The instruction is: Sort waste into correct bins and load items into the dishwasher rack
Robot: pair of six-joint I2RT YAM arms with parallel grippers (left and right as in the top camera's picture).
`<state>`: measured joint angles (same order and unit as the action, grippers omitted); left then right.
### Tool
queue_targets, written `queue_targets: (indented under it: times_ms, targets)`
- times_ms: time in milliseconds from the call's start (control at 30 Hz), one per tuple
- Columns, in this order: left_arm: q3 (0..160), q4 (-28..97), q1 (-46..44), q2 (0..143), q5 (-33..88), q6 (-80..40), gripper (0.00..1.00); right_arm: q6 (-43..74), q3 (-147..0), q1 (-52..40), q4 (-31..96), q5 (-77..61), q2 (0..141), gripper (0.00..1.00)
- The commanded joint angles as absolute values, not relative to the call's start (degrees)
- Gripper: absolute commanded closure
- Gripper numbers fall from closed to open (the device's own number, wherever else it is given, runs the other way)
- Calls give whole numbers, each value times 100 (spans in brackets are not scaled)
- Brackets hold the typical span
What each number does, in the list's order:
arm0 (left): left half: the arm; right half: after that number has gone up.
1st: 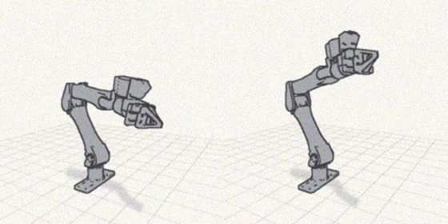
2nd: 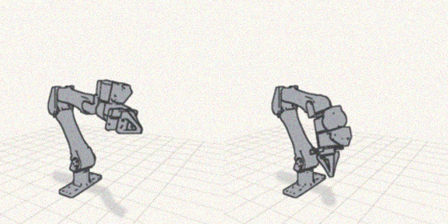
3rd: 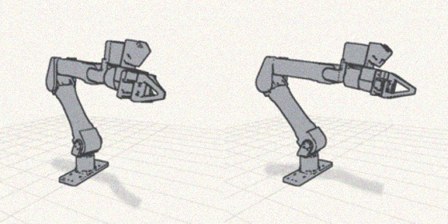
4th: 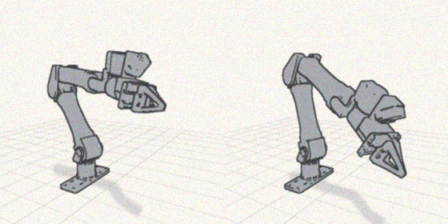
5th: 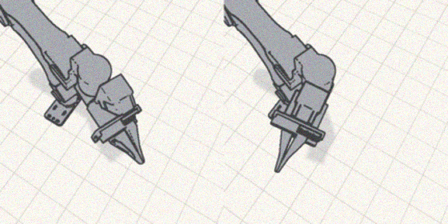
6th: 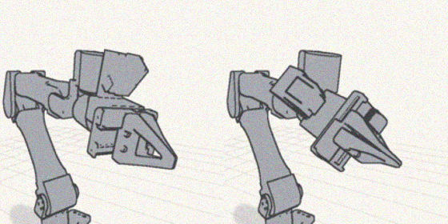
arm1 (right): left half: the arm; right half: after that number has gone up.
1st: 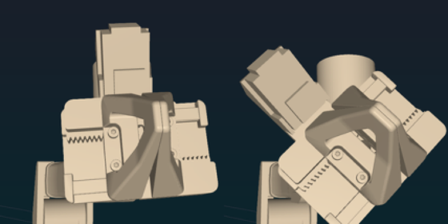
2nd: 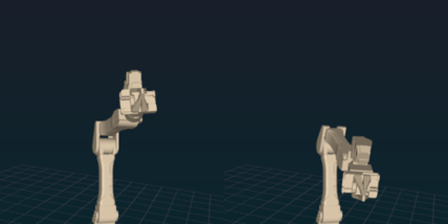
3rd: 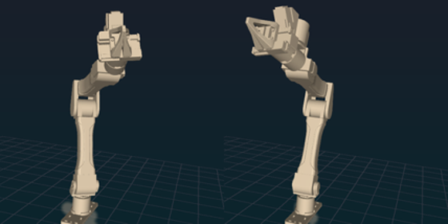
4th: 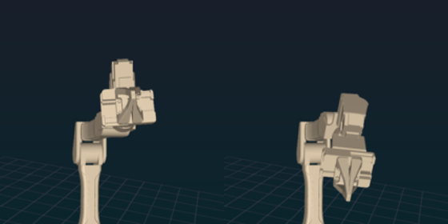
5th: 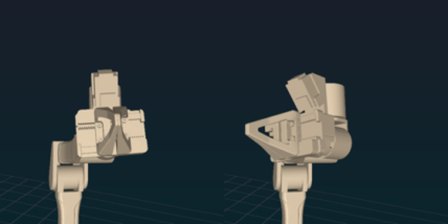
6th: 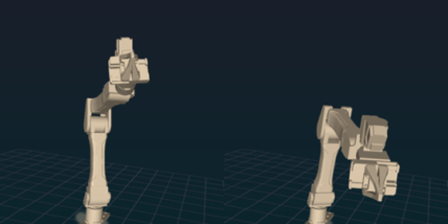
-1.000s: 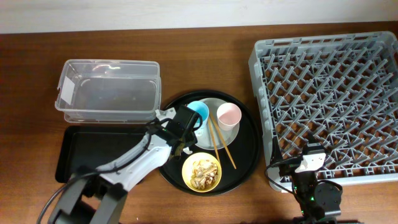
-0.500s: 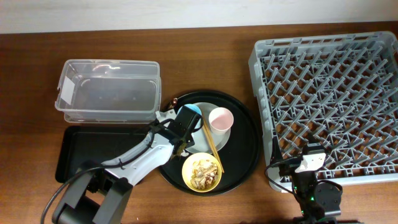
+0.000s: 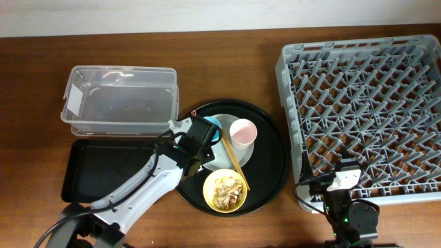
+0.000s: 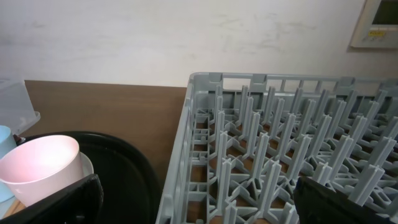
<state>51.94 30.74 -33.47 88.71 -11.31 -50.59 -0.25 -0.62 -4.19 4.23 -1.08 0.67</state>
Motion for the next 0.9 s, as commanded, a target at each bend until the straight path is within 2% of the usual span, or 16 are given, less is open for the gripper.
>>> queue_targets:
  times_ms: [0,267,467,667,800,833,867]
  targets:
    - [5157,3111,-3347,8803,-1096,-4786,98,-40,-32,-449,449,-82,19,1]
    - [5321,3632,-2995,7891,-1214,-3629,100,-40,-32,-449,449,-82,19,1]
    - [5325,4740,-2169,7074,-1643,-3636,100,-40,-32,-449,449,-82,19,1]
    - [5249,5522,-1199,7168,-1782,-3634,98,-40,-32,-449,449,-82,19,1]
    - [4897,5380,-928,7382,-2082,-3636,88,-40,-32,-449,449,-82,19,1]
    - [4847,5334,-915,7437,-2080,-3636,81,-40,-32,-449,449,-82,19,1]
    - [4807,5293,-915,7507,-2080,-3636,70,-40,-32,-449,449,-82,19,1]
